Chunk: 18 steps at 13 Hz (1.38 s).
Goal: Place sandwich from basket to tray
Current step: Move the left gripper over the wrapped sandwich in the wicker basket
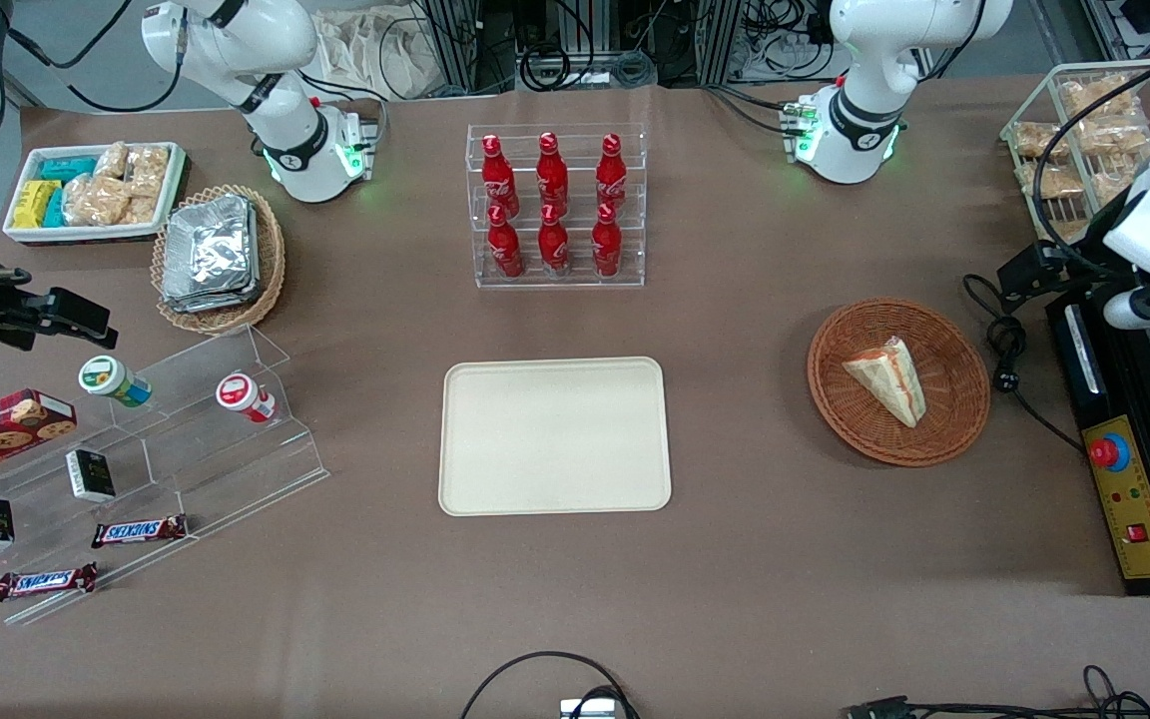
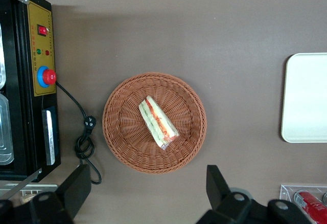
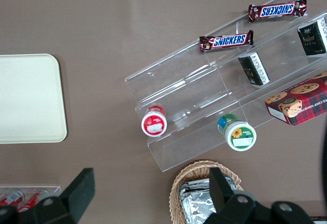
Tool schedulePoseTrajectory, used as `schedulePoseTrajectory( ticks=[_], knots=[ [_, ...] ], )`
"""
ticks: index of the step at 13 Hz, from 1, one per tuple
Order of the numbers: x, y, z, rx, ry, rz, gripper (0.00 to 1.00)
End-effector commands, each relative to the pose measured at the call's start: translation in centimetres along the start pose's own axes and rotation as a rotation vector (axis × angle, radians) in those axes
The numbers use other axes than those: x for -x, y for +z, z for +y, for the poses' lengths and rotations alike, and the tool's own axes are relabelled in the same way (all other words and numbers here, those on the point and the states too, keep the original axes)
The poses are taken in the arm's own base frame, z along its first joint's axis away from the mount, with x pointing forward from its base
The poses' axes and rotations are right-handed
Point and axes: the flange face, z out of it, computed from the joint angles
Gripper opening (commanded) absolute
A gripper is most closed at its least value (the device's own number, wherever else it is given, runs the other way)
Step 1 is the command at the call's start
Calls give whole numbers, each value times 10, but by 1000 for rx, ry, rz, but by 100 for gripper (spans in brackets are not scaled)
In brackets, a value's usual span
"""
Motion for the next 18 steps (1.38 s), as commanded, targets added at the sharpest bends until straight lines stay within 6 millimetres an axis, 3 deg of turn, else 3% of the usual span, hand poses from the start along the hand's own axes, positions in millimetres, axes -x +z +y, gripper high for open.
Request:
schedulePoseTrajectory(
  ticks=[1,5,11,18],
  knots=[
    [1,0,1,1,-3,-20,100],
    [-6,17,4,-3,-25,-51,100],
    [5,92,14,-2,-259,-61,100],
    [40,197,15,8,-462,-50,100]
  ],
)
